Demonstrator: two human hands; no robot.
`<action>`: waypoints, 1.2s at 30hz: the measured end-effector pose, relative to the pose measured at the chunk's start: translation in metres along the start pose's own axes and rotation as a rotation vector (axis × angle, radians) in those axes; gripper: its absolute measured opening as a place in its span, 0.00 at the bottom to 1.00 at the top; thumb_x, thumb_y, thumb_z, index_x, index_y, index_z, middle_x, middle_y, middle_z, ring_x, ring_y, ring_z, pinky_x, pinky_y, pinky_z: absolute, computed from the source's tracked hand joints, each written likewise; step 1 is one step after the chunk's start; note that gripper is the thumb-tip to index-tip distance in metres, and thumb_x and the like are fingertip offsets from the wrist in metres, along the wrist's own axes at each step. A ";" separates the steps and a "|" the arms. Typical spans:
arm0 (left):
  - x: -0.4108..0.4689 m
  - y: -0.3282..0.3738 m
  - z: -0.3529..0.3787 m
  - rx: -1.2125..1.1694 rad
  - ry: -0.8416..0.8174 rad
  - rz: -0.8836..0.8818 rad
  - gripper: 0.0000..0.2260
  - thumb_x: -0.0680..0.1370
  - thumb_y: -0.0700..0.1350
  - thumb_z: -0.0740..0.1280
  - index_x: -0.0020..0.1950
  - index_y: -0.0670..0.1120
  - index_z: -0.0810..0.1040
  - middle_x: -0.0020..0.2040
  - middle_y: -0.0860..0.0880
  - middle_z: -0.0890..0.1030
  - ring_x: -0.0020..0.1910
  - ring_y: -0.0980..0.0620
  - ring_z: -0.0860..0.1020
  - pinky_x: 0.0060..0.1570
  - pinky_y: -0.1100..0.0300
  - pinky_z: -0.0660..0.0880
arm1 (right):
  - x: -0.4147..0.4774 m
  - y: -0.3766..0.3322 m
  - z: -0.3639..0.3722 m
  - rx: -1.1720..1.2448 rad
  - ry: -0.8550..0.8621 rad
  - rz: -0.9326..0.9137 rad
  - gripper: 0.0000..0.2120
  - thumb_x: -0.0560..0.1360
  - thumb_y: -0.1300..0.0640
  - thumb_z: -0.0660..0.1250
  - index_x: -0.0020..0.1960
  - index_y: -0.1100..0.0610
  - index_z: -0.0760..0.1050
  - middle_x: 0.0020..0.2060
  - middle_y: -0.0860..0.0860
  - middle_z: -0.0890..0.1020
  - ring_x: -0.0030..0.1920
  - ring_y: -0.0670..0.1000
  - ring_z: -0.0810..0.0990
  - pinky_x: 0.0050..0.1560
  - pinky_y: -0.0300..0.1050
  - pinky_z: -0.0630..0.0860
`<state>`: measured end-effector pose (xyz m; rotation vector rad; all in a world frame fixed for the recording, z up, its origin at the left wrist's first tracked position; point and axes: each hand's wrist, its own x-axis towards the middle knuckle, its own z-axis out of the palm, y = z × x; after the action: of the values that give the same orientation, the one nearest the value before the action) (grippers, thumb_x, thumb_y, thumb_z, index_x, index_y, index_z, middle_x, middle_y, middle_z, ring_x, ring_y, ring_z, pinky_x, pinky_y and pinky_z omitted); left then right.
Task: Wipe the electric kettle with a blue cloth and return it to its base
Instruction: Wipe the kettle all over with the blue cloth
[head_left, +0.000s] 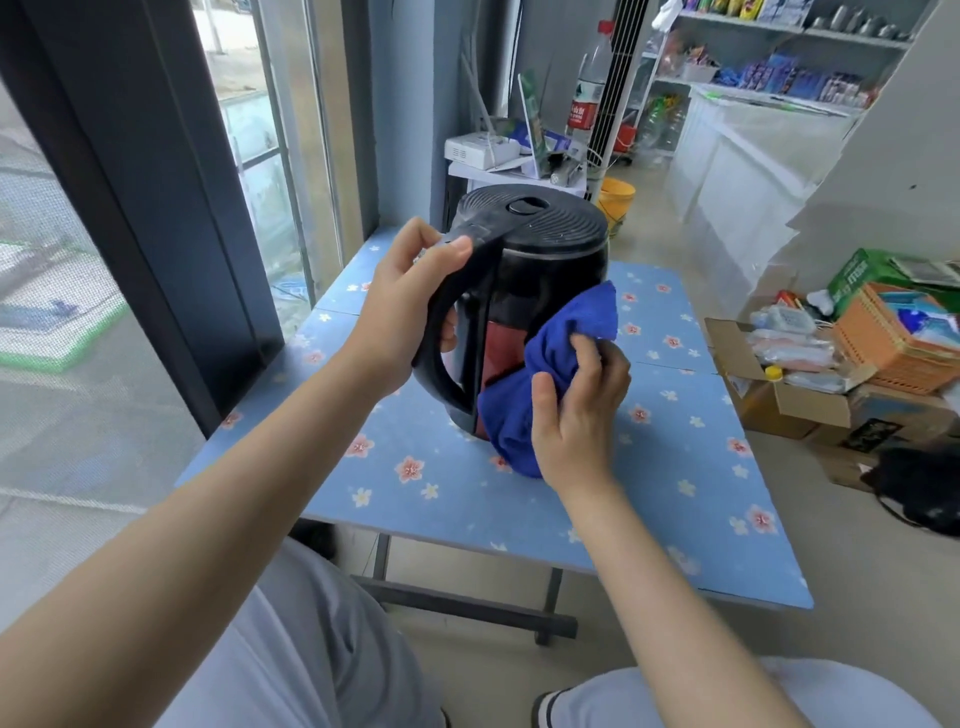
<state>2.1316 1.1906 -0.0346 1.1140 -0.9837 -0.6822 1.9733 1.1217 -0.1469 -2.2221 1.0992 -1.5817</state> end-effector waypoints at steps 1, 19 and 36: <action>0.000 0.000 0.001 0.005 0.008 0.001 0.13 0.79 0.48 0.64 0.40 0.49 0.62 0.28 0.49 0.67 0.23 0.49 0.66 0.23 0.61 0.65 | -0.007 -0.002 0.004 -0.005 -0.015 0.071 0.22 0.76 0.47 0.56 0.68 0.50 0.58 0.62 0.66 0.68 0.60 0.57 0.64 0.62 0.49 0.62; -0.009 0.000 0.005 -0.005 0.049 0.019 0.13 0.75 0.51 0.65 0.42 0.49 0.62 0.32 0.46 0.66 0.23 0.49 0.67 0.23 0.60 0.66 | -0.007 -0.046 0.041 0.290 0.368 0.436 0.23 0.80 0.49 0.59 0.72 0.56 0.65 0.67 0.60 0.70 0.66 0.53 0.67 0.61 0.35 0.65; -0.010 0.010 -0.020 0.165 -0.010 0.038 0.09 0.83 0.49 0.61 0.54 0.51 0.81 0.37 0.47 0.76 0.34 0.50 0.75 0.40 0.54 0.78 | 0.012 -0.047 0.027 0.495 0.323 0.351 0.22 0.80 0.54 0.63 0.73 0.54 0.66 0.73 0.54 0.68 0.73 0.47 0.65 0.66 0.30 0.63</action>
<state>2.1449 1.2108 -0.0310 1.2331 -1.0820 -0.5839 2.0203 1.1400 -0.1240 -1.4125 0.9652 -1.8379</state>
